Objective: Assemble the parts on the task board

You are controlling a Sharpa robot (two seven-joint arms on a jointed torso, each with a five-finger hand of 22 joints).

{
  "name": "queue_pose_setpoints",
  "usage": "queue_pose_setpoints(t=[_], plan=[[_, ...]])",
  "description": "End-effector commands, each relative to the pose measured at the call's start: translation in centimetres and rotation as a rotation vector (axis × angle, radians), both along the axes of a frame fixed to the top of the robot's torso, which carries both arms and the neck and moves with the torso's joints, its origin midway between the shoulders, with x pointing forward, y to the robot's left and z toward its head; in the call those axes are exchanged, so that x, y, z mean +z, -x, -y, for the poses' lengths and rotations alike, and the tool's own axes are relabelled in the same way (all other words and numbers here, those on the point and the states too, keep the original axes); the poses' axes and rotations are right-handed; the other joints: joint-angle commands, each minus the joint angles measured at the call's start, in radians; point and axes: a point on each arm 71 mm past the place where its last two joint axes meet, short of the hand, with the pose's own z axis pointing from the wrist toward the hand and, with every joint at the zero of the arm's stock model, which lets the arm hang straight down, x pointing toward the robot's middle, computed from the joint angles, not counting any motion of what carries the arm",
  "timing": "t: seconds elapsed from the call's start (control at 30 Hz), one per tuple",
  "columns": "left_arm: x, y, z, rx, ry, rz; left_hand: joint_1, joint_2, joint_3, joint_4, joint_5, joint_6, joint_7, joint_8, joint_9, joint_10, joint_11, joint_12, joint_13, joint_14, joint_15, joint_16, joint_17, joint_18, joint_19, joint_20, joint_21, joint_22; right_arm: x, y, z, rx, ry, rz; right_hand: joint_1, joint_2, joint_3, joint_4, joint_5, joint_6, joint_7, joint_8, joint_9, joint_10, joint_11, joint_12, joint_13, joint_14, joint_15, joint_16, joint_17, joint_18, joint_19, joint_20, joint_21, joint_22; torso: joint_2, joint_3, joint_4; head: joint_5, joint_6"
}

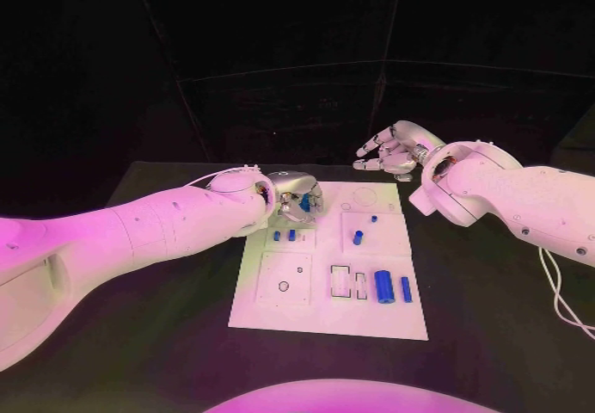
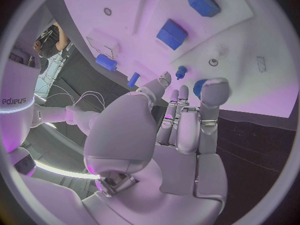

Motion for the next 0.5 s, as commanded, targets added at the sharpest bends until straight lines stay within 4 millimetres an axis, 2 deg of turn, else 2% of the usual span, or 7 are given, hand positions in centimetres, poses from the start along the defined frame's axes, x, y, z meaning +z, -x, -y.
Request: queue_pose_setpoints(t=[0.03, 0.33, 0.5], plan=[[-0.44, -0.05, 0.07, -0.018, -0.076, -0.010, -0.010, 0.003, -0.001, -0.008, -0.001, 0.011, -0.001, -0.006, -0.001, 0.009, -0.003, -0.007, -0.002, 0.017, -0.005, 0.005, -0.001, -0.021, 0.006, -0.001, 0.006, 0.004, 0.16, -0.02, -0.12, 0.011, -0.004, 0.006, 0.001, 0.005, -0.005, 0.000, 0.004, -0.008, 0.003, 0.006, -0.001, -0.004, -0.001, -0.006, -0.002, 0.052, -0.005, -0.003, 0.021, 0.020, -0.007, 0.003, -0.007, -0.001, 0.000, -0.0001, 0.0001, 0.000, 0.000], [-0.65, -0.24, 0.33, -0.010, -0.107, -0.012, -0.012, 0.012, 0.001, -0.015, -0.001, 0.035, -0.007, -0.013, 0.000, 0.032, -0.008, -0.011, -0.011, 0.022, -0.009, 0.006, -0.004, -0.025, 0.016, -0.004, 0.025, 0.025, 0.17, -0.01, -0.17, 0.012, -0.005, 0.006, 0.001, 0.005, -0.005, 0.000, 0.004, -0.008, 0.003, 0.006, -0.001, -0.004, -0.001, -0.006, -0.002, 0.052, -0.005, -0.003, 0.021, 0.020, -0.007, 0.003, -0.007, -0.001, 0.000, 0.0005, 0.0018, -0.003, -0.003], [-0.69, -0.37, 0.28, 0.002, -0.111, -0.012, -0.006, 0.025, 0.013, -0.021, -0.001, 0.045, -0.008, -0.021, 0.000, 0.042, -0.010, -0.017, -0.014, 0.025, -0.011, 0.006, -0.006, -0.026, 0.020, -0.006, 0.030, 0.032, 0.16, -0.01, -0.15, 0.011, -0.004, 0.005, 0.001, 0.005, -0.005, 0.000, 0.004, -0.008, 0.003, 0.006, -0.001, -0.004, -0.001, -0.006, -0.002, 0.052, -0.005, -0.003, 0.021, 0.020, -0.007, 0.003, -0.007, -0.001, -0.001, 0.0003, 0.0021, -0.003, -0.004]])
